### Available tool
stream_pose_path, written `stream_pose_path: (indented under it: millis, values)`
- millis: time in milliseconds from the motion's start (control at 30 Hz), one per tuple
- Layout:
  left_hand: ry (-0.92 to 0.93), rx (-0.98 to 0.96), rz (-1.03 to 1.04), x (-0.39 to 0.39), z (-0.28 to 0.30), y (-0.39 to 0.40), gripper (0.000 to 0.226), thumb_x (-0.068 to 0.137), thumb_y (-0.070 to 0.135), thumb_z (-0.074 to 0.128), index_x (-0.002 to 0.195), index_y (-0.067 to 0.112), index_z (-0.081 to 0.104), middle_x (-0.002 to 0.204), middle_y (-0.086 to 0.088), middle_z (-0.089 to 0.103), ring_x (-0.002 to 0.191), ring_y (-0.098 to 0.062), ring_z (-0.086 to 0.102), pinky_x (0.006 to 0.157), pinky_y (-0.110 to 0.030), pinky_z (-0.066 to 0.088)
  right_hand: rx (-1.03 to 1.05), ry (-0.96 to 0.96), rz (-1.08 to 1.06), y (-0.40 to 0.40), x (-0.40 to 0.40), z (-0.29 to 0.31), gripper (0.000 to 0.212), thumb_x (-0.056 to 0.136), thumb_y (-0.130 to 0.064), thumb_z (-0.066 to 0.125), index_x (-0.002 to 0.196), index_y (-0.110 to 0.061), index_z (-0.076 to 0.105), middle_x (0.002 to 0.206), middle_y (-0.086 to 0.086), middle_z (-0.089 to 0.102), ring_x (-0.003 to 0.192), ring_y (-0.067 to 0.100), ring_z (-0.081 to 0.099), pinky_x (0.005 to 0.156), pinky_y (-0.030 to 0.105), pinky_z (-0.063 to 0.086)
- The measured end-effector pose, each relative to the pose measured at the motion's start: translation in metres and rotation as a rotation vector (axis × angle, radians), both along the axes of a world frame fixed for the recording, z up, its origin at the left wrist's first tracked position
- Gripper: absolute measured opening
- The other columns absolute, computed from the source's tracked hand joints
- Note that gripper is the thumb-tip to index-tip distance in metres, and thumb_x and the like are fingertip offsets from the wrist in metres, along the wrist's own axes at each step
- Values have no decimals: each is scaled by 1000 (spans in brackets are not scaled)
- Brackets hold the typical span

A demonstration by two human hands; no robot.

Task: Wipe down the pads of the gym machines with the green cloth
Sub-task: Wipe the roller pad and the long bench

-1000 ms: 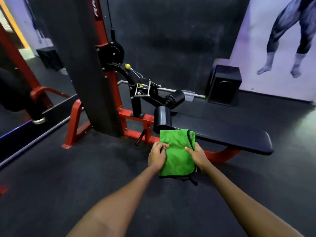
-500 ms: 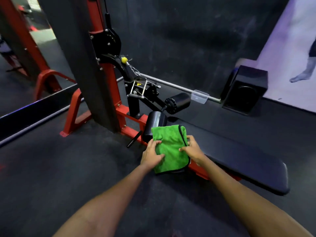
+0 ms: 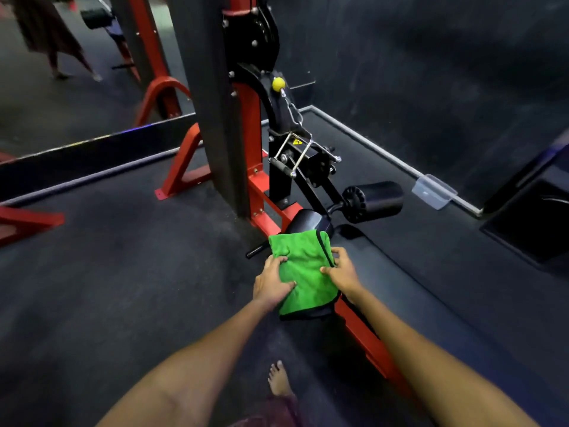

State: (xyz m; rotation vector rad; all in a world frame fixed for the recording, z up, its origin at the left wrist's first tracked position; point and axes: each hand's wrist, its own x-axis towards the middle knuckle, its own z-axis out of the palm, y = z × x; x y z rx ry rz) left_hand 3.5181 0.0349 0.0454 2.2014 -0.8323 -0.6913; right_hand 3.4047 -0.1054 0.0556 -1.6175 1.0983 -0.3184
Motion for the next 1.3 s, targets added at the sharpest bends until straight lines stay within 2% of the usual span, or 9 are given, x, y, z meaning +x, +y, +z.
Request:
stream_pose_path:
  millis: [133, 300, 467, 667, 833, 967, 1067, 1167, 1300]
  values:
    - [92, 37, 87, -1, -16, -41, 61, 79, 26, 74, 133, 24, 47, 149, 7, 33, 128, -20, 46, 100, -27, 34, 33, 104, 74, -50, 14, -11, 52, 77, 7, 65, 121, -12, 43, 111, 11, 59, 100, 28, 59, 87, 42, 50]
    - [203, 73, 222, 2, -37, -85, 66, 78, 25, 76, 135, 25, 44, 152, 3, 29, 129, -23, 45, 104, -30, 35, 60, 164, 211, -102, 38, -18, 65, 73, 12, 65, 127, -13, 39, 105, 7, 52, 94, 20, 53, 76, 32, 47]
    - [329, 76, 322, 0, -55, -114, 78, 75, 25, 79, 140, 26, 36, 154, -1, 23, 133, -25, 40, 108, -37, 35, -84, 232, 355, -133, 59, -33, 63, 73, 9, 64, 127, -13, 41, 105, 3, 52, 100, 23, 54, 88, 41, 48]
    - [369, 52, 515, 0, -62, -142, 85, 75, 26, 78, 144, 26, 28, 155, 4, 19, 134, -21, 38, 107, -38, 34, -229, 213, 540, -158, 92, -40, 52, 76, 9, 57, 123, -9, 49, 108, 7, 58, 97, 22, 55, 77, 23, 38]
    - [366, 88, 638, 1, -72, -154, 93, 75, 28, 78, 147, 33, 20, 156, 3, 17, 130, -24, 44, 104, -38, 38, -473, 298, 772, -166, 111, -55, 51, 78, 4, 55, 127, -5, 46, 128, 16, 48, 120, 34, 47, 96, 40, 41]
    - [323, 120, 614, -1, -78, -153, 98, 75, 25, 77, 150, 33, 13, 158, 2, 13, 128, -27, 47, 98, -39, 43, -725, 373, 1083, -148, 112, -56, 55, 92, -27, 54, 144, -21, 36, 155, 12, 20, 143, 35, 13, 113, 54, 21]
    - [338, 67, 617, -1, -78, -145, 100, 77, 17, 73, 151, 33, 7, 158, 3, 20, 129, -27, 46, 98, -35, 42, -782, 496, 1205, -130, 114, -69, 58, 93, -61, 34, 147, -42, 26, 161, 0, 2, 144, 38, -13, 108, 68, -2]
    - [275, 86, 671, 4, -83, -131, 99, 77, 23, 71, 150, 33, 6, 152, 6, 33, 118, -26, 55, 94, -40, 47, -815, 586, 1143, -116, 124, -79, 80, 78, -81, 11, 148, -44, 19, 161, 1, -2, 141, 45, -18, 101, 74, -9]
    - [75, 245, 645, 12, -93, -115, 99, 72, 26, 73, 149, 14, 14, 146, -3, 28, 126, -24, 44, 98, -37, 40, -904, 635, 1113, -103, 129, -88, 73, 85, -76, 24, 149, -43, 14, 161, 3, 0, 142, 46, -13, 101, 75, -2]
